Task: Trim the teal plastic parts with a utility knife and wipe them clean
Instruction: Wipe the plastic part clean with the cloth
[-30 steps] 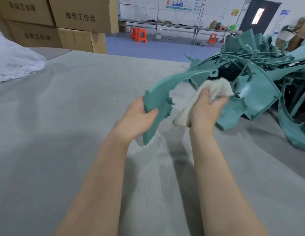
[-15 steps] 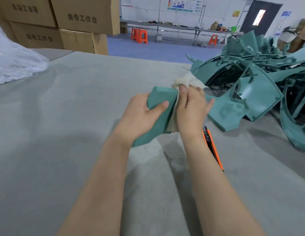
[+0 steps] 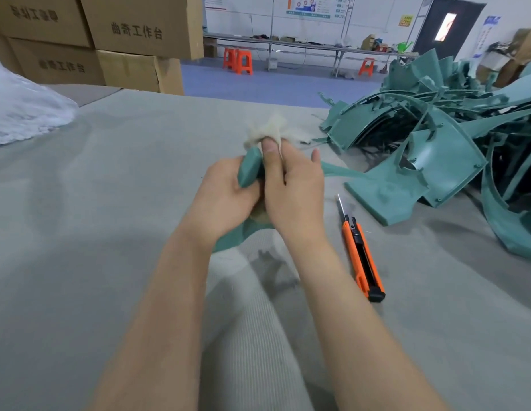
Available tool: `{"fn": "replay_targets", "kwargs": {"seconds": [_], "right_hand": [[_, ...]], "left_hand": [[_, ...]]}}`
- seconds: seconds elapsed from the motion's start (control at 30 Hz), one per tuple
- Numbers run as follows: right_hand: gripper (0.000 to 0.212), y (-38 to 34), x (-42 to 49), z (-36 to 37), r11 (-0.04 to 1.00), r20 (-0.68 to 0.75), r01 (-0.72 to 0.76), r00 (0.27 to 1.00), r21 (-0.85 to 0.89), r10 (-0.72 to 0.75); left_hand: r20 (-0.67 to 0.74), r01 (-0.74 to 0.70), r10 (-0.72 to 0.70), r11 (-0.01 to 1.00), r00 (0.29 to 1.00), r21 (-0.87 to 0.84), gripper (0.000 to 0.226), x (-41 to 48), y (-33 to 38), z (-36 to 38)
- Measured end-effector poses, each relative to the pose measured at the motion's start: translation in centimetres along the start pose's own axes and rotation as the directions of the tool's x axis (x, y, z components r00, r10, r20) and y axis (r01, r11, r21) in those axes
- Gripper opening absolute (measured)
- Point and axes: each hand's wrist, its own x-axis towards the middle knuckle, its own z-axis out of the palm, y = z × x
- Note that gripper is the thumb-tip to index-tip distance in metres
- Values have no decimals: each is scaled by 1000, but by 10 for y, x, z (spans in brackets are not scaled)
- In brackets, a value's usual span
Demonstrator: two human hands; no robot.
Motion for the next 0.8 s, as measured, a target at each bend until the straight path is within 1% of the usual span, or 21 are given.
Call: {"fn": "replay_targets", "kwargs": {"seconds": [0.07, 0.1, 0.17, 0.23, 0.33, 0.37, 0.4, 0.43, 0.5, 0.53, 0.57, 0.6, 0.63, 0.67, 0.73, 0.77, 0.8], "right_hand": [[38, 13, 6, -8, 997, 11, -23, 1000, -78, 24], [34, 23, 10, -13, 984, 13, -55, 998, -171, 58], [37, 41, 15, -21, 913, 12, -168, 982, -371, 186], [41, 62, 17, -28, 826, -8, -281, 948, -489, 319], [41, 86, 20, -37, 727, -54, -399, 892, -558, 448], [41, 90, 22, -39, 727, -69, -410, 891, -550, 450], [39, 91, 24, -40, 752, -72, -395, 903, -527, 424], [38, 89, 26, -41, 800, -51, -351, 926, -486, 375], [42, 81, 28, -43, 896, 58, -227, 962, -382, 268], [42, 76, 28, -44, 917, 129, -176, 963, -357, 235], [42, 73, 28, -45, 925, 187, -146, 957, -351, 222], [42, 70, 28, -45, 927, 224, -135, 949, -351, 223], [42, 69, 28, -44, 928, 239, -134, 944, -348, 226], [42, 68, 27, -43, 927, 239, -138, 943, -349, 230], [42, 62, 28, -42, 918, 198, -180, 945, -354, 261], [42, 59, 28, -42, 919, 175, -218, 942, -328, 286], [43, 56, 29, -41, 925, 168, -262, 934, -274, 314]], "left_hand": [[-7, -22, 22, 1000, 1000, -10, 20, -1, 0, 1], [-11, -21, 21, 1000, 1000, -21, 14, -2, 0, 1], [-2, 2, -2, 999, 1000, -36, 8, -2, -1, -1], [22, 8, -7, 999, 1000, -33, 14, -2, -4, -5], [44, 1, 2, 998, 999, -62, 27, -3, -6, -11], [47, 4, 0, 997, 999, -77, 28, -3, -7, -13], [50, 4, 0, 996, 999, -86, 29, -3, -7, -14], [53, -1, 5, 996, 999, -87, 28, -3, -7, -15], [18, -17, 17, 999, 1000, -30, 25, -1, -9, -18], [-27, -26, 26, 999, 999, 20, 22, 0, -8, -19], [-101, -32, 40, 996, 994, 85, 18, 0, -9, -20], [-198, -24, 56, 987, 979, 161, 9, 1, -10, -21], [-315, 0, 78, 970, 946, 242, 10, 2, -11, -21], [-427, 45, 100, 947, 899, 317, 26, 4, -13, -20], [-604, 198, 101, 891, 791, 409, 58, 6, -19, -15], [-661, 277, 61, 877, 748, 394, 74, 7, -22, -13], [-693, 327, -18, 890, 721, 317, 89, 8, -24, -10]]}}
